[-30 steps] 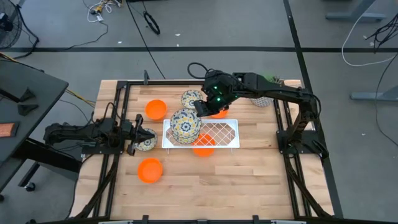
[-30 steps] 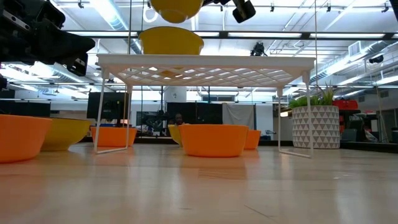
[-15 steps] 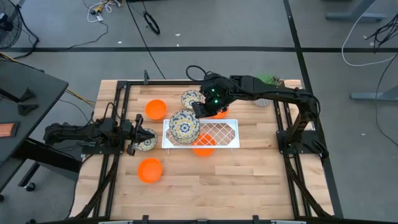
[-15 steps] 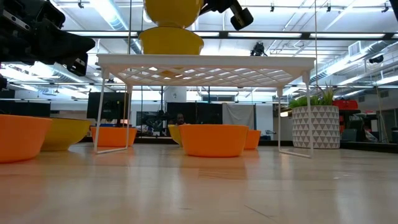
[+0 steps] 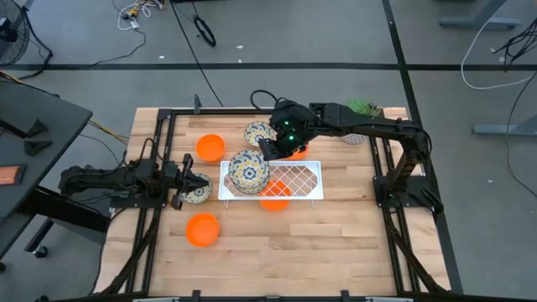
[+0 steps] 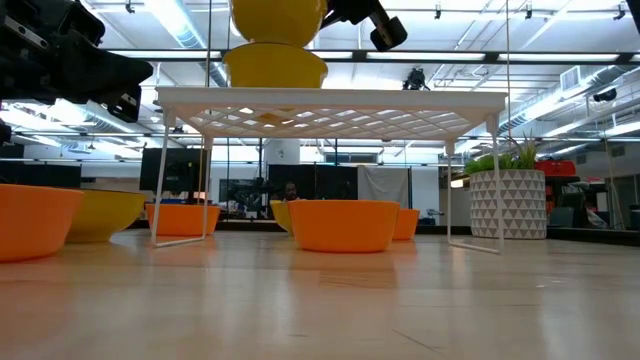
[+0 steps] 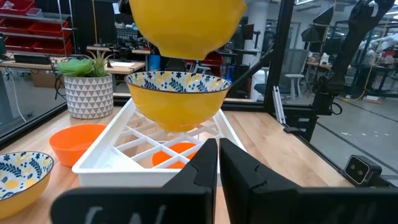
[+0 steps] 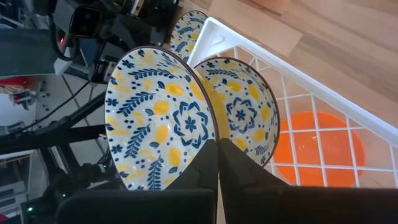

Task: Pick & Place Mini bowls
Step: Stack the white patterned bowl on the white patterned bowl on the shelf

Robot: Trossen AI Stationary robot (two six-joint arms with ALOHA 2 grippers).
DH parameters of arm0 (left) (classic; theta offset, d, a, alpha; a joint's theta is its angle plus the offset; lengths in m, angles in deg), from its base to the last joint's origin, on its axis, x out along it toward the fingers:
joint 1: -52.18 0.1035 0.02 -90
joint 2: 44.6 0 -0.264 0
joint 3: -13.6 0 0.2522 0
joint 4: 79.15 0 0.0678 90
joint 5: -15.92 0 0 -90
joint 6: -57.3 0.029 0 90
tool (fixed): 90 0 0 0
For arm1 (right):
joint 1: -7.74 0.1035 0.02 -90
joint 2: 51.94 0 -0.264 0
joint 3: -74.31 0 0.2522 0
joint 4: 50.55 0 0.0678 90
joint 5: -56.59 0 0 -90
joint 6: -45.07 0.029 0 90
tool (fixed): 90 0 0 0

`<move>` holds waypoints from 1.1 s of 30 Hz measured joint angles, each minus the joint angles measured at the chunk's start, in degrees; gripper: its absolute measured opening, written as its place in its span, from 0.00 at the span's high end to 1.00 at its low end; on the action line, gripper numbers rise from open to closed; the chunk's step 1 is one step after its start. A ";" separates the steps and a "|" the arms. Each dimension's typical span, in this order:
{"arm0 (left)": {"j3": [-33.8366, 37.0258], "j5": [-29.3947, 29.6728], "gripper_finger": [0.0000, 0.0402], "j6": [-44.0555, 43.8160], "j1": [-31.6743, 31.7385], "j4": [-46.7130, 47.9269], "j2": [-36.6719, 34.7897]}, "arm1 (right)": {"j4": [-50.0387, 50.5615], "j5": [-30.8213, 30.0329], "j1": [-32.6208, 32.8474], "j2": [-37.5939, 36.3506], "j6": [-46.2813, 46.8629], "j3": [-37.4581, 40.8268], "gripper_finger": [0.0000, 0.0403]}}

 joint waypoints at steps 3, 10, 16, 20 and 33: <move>0.01 0.00 0.94 -0.02 0.01 0.01 0.00 | -0.02 -0.03 0.00 0.00 -0.03 0.00 1.00; -0.01 0.00 0.94 -0.02 0.01 0.00 0.00 | -0.14 -0.18 0.00 0.00 -0.06 0.00 1.00; 0.00 0.01 0.94 -0.01 0.01 0.00 0.00 | -0.58 -0.59 0.00 0.00 -0.27 0.00 1.00; 0.01 0.02 0.94 0.00 -0.02 0.00 0.00 | -0.75 -0.59 0.00 0.00 -0.29 0.00 1.00; 0.01 0.00 0.94 0.00 -0.01 0.00 0.00 | -2.70 -0.57 -0.01 0.00 -0.35 0.00 1.00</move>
